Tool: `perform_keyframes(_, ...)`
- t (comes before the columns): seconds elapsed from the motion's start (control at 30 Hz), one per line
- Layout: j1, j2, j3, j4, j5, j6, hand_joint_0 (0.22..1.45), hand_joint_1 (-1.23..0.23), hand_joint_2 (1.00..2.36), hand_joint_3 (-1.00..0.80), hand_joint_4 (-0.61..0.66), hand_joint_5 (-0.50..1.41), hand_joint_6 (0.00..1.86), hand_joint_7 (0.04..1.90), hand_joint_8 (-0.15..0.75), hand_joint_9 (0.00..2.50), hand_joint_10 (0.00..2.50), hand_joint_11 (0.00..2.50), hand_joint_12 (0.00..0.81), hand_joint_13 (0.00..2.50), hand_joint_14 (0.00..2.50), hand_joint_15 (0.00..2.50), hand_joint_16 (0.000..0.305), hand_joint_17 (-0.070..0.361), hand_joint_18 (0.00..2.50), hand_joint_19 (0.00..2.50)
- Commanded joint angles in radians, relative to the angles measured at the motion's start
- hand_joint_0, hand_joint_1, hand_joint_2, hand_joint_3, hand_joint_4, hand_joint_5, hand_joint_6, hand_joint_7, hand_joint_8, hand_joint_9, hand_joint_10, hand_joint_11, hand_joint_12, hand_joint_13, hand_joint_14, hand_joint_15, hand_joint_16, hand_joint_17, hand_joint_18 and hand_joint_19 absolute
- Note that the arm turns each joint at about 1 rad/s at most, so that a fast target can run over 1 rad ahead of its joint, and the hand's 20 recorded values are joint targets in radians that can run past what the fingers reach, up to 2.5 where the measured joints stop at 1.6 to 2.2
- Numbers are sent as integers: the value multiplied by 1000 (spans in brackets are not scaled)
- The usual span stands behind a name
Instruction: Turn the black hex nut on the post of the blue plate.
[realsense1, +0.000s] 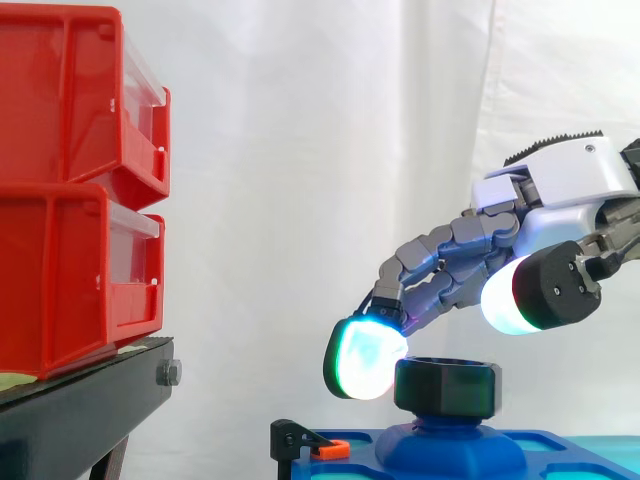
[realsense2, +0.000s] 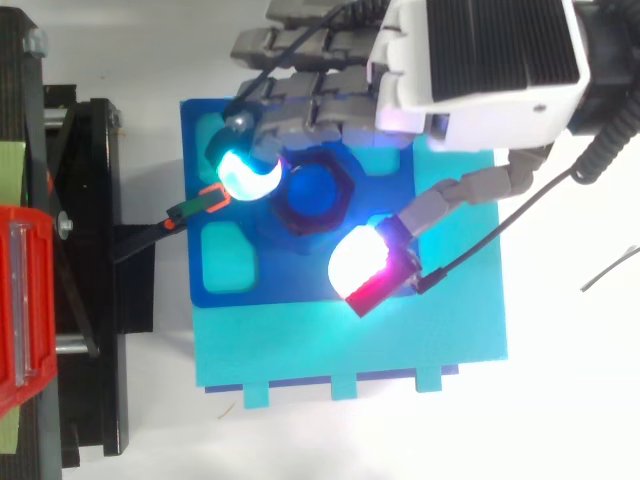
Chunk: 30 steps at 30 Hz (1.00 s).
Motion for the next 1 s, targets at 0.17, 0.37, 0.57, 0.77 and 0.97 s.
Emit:
perform_keyframes(0.17,-41,0,35,-17,-50,-3,485,-484,1000,-500,191,-202,502,792,251,336,0,0,371,88,0,0,57,129,28,89)
perform_keyframes(0.37,-27,0,79,-52,-42,0,485,-484,1000,-500,192,-202,502,791,251,337,0,0,370,88,0,0,57,129,28,91)
perform_keyframes(0.57,-3,-2,81,-19,-1,13,486,-486,1000,-500,196,-201,502,790,251,338,0,0,370,86,0,0,57,129,27,91)
perform_keyframes(0.77,43,-18,81,20,33,38,486,-486,1000,-500,196,-200,502,792,253,336,0,0,371,86,1,0,57,129,27,90)
perform_keyframes(0.97,80,-18,81,21,73,47,486,-486,1000,-500,197,-200,502,791,252,337,0,0,370,86,0,0,57,129,28,91)
